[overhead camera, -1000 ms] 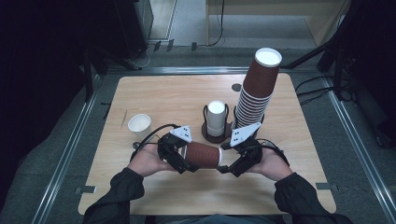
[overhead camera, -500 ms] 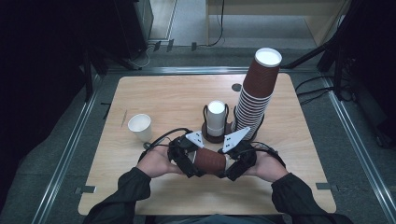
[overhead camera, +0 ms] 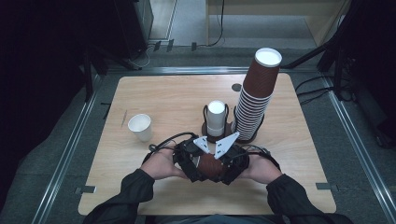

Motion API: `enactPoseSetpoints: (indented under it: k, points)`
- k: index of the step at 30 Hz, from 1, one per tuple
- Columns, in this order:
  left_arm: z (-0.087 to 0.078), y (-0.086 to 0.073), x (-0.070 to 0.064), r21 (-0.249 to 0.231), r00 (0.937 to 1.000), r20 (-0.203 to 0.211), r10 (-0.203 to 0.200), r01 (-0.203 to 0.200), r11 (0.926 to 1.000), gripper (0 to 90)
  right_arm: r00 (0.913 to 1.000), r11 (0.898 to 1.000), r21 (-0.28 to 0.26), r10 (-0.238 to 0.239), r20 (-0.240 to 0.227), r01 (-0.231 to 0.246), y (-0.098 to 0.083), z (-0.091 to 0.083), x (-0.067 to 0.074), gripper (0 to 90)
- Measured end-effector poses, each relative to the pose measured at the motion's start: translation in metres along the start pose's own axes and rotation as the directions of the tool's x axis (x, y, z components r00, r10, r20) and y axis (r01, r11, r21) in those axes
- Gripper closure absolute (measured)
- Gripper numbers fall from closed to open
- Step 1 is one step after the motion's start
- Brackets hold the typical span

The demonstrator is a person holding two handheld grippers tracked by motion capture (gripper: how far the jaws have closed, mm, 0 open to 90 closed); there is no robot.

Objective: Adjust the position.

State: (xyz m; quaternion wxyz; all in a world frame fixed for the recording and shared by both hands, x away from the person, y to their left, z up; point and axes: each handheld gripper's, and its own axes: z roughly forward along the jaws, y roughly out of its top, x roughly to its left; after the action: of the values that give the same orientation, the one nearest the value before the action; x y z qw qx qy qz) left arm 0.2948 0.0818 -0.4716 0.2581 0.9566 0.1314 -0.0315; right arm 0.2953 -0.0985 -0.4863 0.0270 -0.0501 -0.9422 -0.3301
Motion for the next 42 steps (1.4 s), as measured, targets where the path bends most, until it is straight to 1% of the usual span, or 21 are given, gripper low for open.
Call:
enactPoseSetpoints:
  k: [5,6,9,10,11,12,14,17,18,21,22,25,28,32,34,35,37,38,39,41,42]
  points:
    - [-0.003,-0.002,0.002,-0.033,0.9998,0.008,-0.016,0.016,0.9993,1.0,1.0000,1.000,0.000,-0.001,0.004,0.001,0.000,-0.002,0.001,20.9]
    - [-0.007,-0.004,0.003,-0.045,0.9990,0.026,-0.035,0.037,0.9983,1.0,0.9999,1.000,-0.002,-0.003,0.010,0.004,-0.001,-0.004,-0.001,20.9]
    - [-0.010,-0.007,0.005,-0.066,0.9990,0.020,-0.040,0.042,0.9970,0.2,1.0000,1.000,-0.016,0.001,0.010,-0.001,-0.002,-0.007,-0.001,20.8]
    - [-0.013,-0.009,0.005,-0.085,0.9992,0.010,-0.039,0.040,0.9956,0.2,1.0000,1.000,-0.027,-0.001,0.006,0.002,-0.003,-0.008,-0.002,20.8]
    - [-0.014,-0.011,0.006,-0.095,0.9991,0.014,-0.040,0.042,0.9946,0.1,1.0000,0.999,-0.042,-0.002,0.007,0.002,-0.003,-0.010,-0.003,20.8]
    - [-0.017,-0.013,0.006,-0.111,0.9992,0.002,-0.041,0.041,0.9930,0.1,0.9999,0.999,-0.052,0.001,0.013,0.000,-0.004,-0.012,-0.004,20.8]
    - [-0.019,-0.015,0.006,-0.125,0.9988,-0.001,-0.048,0.048,0.9910,0.1,0.9998,0.998,-0.063,0.004,0.017,-0.003,-0.005,-0.014,-0.004,20.8]
    - [-0.021,-0.018,0.007,-0.129,0.9988,0.011,-0.047,0.048,0.9905,0.1,0.9997,0.997,-0.074,0.013,0.022,-0.012,-0.006,-0.017,-0.006,20.8]
    - [-0.022,-0.020,0.008,-0.130,0.9984,0.016,-0.055,0.057,0.9899,0.1,0.9992,0.996,-0.091,0.028,0.027,-0.025,-0.007,-0.020,-0.007,20.7]
    - [-0.022,-0.022,0.009,-0.138,0.9980,0.008,-0.062,0.063,0.9885,0.1,0.9983,0.993,-0.115,0.046,0.036,-0.042,-0.010,-0.026,-0.009,20.7]
    - [-0.024,-0.023,0.009,-0.156,0.9981,0.009,-0.061,0.062,0.9858,0.1,0.9984,0.992,-0.124,0.044,0.035,-0.040,-0.010,-0.027,-0.009,20.8]
    - [-0.024,-0.024,0.010,-0.170,0.9975,0.000,-0.071,0.070,0.9830,0.1,0.9977,0.989,-0.138,0.056,0.037,-0.051,-0.012,-0.031,-0.011,20.7]
    - [-0.025,-0.025,0.012,-0.181,0.9966,0.007,-0.083,0.083,0.9799,0.2,0.9966,0.988,-0.145,0.068,0.045,-0.061,-0.014,-0.032,-0.012,20.7]
    - [-0.026,-0.028,0.012,-0.211,0.9951,0.013,-0.098,0.098,0.9725,0.2,0.9966,0.986,-0.156,0.068,0.046,-0.060,-0.015,-0.034,-0.013,20.7]
    - [-0.027,-0.029,0.014,-0.224,0.9944,0.008,-0.106,0.105,0.9689,0.2,0.9955,0.981,-0.180,0.085,0.042,-0.076,-0.016,-0.036,-0.015,20.8]
    - [-0.027,-0.029,0.014,-0.224,0.9944,0.008,-0.106,0.105,0.9689,0.1,0.9945,0.976,-0.198,0.097,0.040,-0.088,-0.017,-0.037,-0.015,20.7]
    - [-0.030,-0.031,0.015,-0.244,0.9929,0.016,-0.118,0.118,0.9626,0.2,0.9948,0.975,-0.204,0.095,0.037,-0.086,-0.017,-0.039,-0.015,20.7]
    - [-0.030,-0.031,0.015,-0.244,0.9929,0.016,-0.118,0.118,0.9626,0.2,0.9949,0.973,-0.213,0.097,0.025,-0.090,-0.018,-0.039,-0.015,20.7]
    - [-0.030,-0.032,0.015,-0.259,0.9931,0.022,-0.115,0.117,0.9587,0.2,0.9946,0.969,-0.229,0.102,0.017,-0.095,-0.017,-0.039,-0.015,20.8]
    - [-0.030,-0.031,0.016,-0.261,0.9931,0.029,-0.113,0.117,0.9581,0.2,0.9946,0.967,-0.236,0.103,0.014,-0.097,-0.017,-0.039,-0.015,20.8]
    - [-0.030,-0.031,0.015,-0.269,0.9932,0.024,-0.114,0.116,0.9561,0.2,0.9939,0.960,-0.259,0.111,0.000,-0.107,-0.016,-0.037,-0.016,20.8]
